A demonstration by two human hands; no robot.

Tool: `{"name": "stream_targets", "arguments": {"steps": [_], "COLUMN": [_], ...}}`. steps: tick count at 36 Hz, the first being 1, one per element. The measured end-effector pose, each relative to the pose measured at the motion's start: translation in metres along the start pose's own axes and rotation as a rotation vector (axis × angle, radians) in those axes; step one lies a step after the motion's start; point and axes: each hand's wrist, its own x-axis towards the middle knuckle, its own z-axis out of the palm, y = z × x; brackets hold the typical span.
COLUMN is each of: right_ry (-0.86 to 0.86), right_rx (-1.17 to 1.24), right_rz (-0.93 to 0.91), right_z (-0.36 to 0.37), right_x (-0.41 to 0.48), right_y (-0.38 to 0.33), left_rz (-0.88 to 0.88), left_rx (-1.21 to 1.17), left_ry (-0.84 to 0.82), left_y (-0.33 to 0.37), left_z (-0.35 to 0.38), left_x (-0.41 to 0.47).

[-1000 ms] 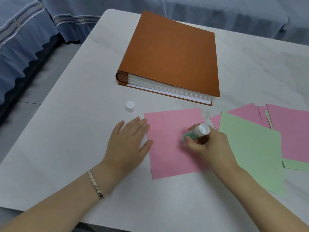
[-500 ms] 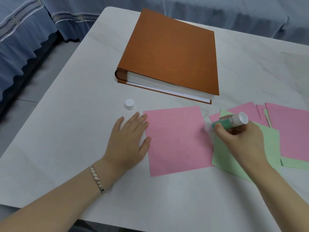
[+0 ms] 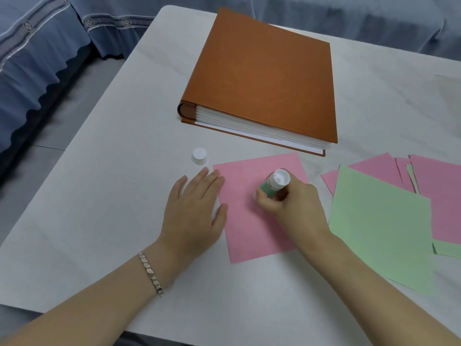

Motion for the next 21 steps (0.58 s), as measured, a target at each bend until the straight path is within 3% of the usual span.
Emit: {"name": "stream_targets", "arguments": {"steps": [16, 21], "right_ry": [0.163, 0.163], "right_rx": [-0.063, 0.054], "right_rz": [0.120, 0.086], "right_z": [-0.052, -0.052], "right_x": [0.016, 0.011], "right_y": [0.042, 0.022], "left_rz": [-0.003, 0.018], "left_rx": [-0.036, -0.059], "left_ry": [-0.012, -0.009], "left_y": [0.000, -0.001], "left_z": [-0.001, 0.001], "left_x": [0.001, -0.001]}}
